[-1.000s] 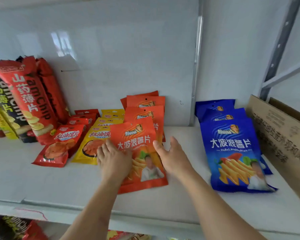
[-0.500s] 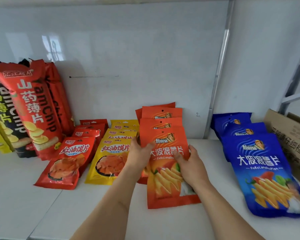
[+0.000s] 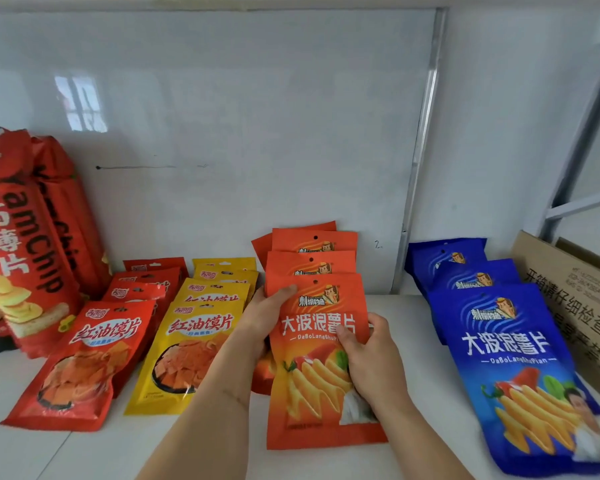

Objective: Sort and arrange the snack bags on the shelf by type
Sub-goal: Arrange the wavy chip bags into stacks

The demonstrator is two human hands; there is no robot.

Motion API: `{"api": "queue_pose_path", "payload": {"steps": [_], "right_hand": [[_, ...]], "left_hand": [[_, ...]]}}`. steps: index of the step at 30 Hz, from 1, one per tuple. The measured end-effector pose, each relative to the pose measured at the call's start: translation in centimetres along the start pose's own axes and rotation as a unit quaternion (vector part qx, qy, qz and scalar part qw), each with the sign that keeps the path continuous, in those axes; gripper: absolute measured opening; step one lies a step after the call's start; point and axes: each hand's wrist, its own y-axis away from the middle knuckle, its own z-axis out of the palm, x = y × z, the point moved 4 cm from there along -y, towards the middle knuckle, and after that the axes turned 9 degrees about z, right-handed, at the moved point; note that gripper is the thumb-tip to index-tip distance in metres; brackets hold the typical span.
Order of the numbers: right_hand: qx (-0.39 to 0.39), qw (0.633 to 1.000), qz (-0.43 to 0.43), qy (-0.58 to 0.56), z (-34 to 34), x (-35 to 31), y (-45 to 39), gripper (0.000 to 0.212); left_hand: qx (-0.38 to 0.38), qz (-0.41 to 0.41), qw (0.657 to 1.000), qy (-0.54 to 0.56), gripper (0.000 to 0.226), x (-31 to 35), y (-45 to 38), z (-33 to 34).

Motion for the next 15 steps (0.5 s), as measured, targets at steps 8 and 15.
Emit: {"api": "queue_pose_path", "payload": {"steps": [8, 15], "right_hand": [[0.097, 0.994, 0.011, 0.043, -4.2, -0.4, -2.1, 0.036], [0.104, 0.993, 0.049, 0.039, -5.2, 0.4, -2.4, 0.043]], "left_hand": [[-0.018, -0.010, 0.996, 0.089, 0.034, -0.8, -0.1, 5.2], [-0.077, 0.020, 0.993, 0.088, 0.046, -1.0, 1.0, 5.6]]}}
